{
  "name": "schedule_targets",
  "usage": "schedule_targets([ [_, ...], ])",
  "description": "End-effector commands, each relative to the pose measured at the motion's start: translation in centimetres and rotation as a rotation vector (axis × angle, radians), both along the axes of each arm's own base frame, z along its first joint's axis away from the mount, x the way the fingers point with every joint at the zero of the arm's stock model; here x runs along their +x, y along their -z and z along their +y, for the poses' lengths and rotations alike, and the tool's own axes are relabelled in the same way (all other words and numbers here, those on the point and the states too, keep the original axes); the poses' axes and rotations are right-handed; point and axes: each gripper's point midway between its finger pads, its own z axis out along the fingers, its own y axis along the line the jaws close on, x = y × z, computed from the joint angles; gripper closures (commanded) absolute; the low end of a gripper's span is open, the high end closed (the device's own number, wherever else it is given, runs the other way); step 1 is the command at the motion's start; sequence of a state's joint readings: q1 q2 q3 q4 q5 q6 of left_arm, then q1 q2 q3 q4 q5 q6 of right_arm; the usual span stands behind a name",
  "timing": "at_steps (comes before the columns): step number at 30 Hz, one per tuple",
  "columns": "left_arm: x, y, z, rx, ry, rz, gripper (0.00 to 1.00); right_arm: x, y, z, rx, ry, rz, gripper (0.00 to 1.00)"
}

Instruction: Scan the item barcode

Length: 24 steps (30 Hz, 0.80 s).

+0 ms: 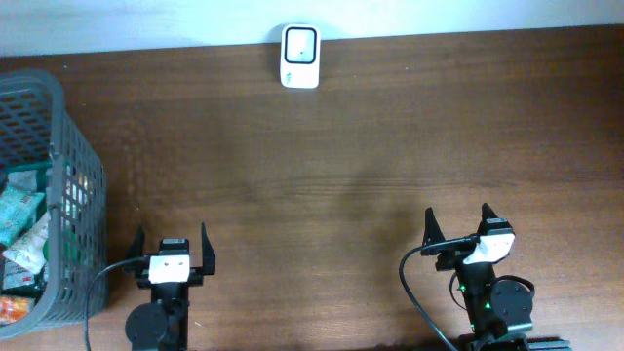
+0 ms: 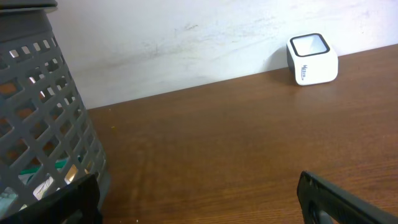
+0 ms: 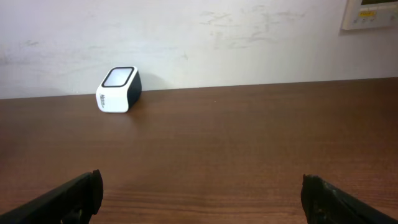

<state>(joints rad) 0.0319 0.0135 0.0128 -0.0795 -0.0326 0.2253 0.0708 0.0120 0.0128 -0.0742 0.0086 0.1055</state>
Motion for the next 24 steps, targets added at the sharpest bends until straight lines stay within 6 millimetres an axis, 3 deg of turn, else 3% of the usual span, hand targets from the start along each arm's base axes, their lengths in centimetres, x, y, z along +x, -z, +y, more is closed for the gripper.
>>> schedule_targets([
  [1, 0.0, 0.1, -0.3, 0.014, 0.017, 0.002, 0.01, 0.0, 0.3, -0.1, 0.003, 0.001, 0.005, 0.02],
  [4, 0.0, 0.1, -0.3, 0.014, 0.017, 0.001, 0.01, 0.0, 0.3, -0.1, 0.003, 0.001, 0.005, 0.02],
  [6, 0.1, -1.1, -0.4, -0.023, 0.022, -0.05, 0.01, 0.0, 0.3, -0.1, 0.003, 0.001, 0.005, 0.02],
  [9, -0.4, -5.0, -0.7, -0.098, 0.037, -0.113, 0.01, 0.0, 0.3, -0.1, 0.003, 0.001, 0.005, 0.02],
  [12, -0.2, -10.3, -1.2, -0.103, 0.06, -0.053, 0.01, 0.0, 0.3, -0.1, 0.003, 0.001, 0.005, 0.02],
  [17, 4.9, -17.1, -3.7, -0.133, 0.204, 0.114, 0.01, 0.0, 0.3, -0.1, 0.003, 0.001, 0.005, 0.02],
  [22, 10.2, -22.0, -3.8, -0.176, 0.197, 0.427, 0.01, 0.0, 0.3, -0.1, 0.003, 0.001, 0.005, 0.02],
  [24, 11.4, -23.2, -3.8, -0.185, 0.194, 0.483, 0.01, 0.0, 0.3, -0.1, 0.003, 0.001, 0.005, 0.02],
])
